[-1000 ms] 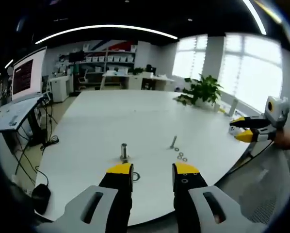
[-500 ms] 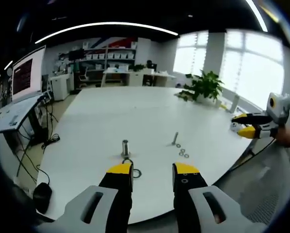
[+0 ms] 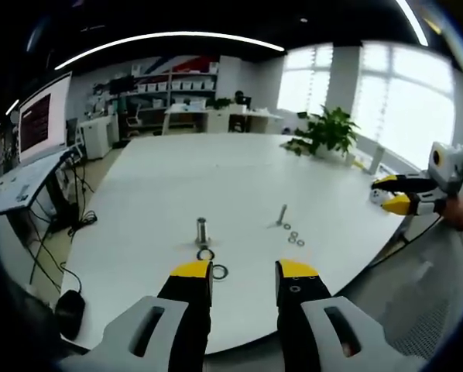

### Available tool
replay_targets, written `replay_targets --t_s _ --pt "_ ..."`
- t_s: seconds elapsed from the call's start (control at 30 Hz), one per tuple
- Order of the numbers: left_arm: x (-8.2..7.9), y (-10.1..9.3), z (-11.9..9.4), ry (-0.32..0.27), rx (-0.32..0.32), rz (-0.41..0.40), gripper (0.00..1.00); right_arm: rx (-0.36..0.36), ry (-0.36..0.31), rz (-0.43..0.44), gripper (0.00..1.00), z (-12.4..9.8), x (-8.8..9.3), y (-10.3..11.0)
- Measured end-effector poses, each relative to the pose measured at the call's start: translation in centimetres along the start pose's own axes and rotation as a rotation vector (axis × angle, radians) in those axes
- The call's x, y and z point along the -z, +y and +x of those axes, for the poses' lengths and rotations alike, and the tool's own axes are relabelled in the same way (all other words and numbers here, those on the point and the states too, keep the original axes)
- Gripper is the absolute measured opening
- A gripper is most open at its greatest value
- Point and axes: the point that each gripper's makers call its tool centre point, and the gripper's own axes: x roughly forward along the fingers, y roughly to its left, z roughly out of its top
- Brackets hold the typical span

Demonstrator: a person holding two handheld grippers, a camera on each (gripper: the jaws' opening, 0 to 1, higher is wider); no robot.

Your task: Place the washer onto the threaded stud by aligning its center hole with the stud, sliding it down to the base, and recovering from edge contact or off-axis alignment until the washer reaches the visible bottom stop.

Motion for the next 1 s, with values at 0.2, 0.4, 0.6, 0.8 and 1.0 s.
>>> replay_targets --t_s 0.2,0.4,0.6,0.8,1.0 --pt "-0.1 0.1 -0.1 -0.004 -0.005 0.0 0.3 -0.004 0.005 -0.002 0.38 0.0 0.1 0.1" --pt "0.1 0.1 0.0 0.003 -0.001 0.006 0.3 0.002 0.011 0.004 0.38 0.0 0.2 0.0" --pt "0.0 -0.2 -0.1 -0.001 0.011 0.0 0.31 0.001 0.018 -0.01 0.38 0.0 0.4 0.1" --pt "0.6 -0.5 0.2 0.035 0.033 -0.002 0.31 0.016 0.0 -0.009 0.38 -0.2 0.1 -0.3" --pt "0.1 -1.0 0.1 0.023 0.089 -0.071 0.28 0.02 -0.015 0.015 0.38 -0.4 -0.1 -0.5"
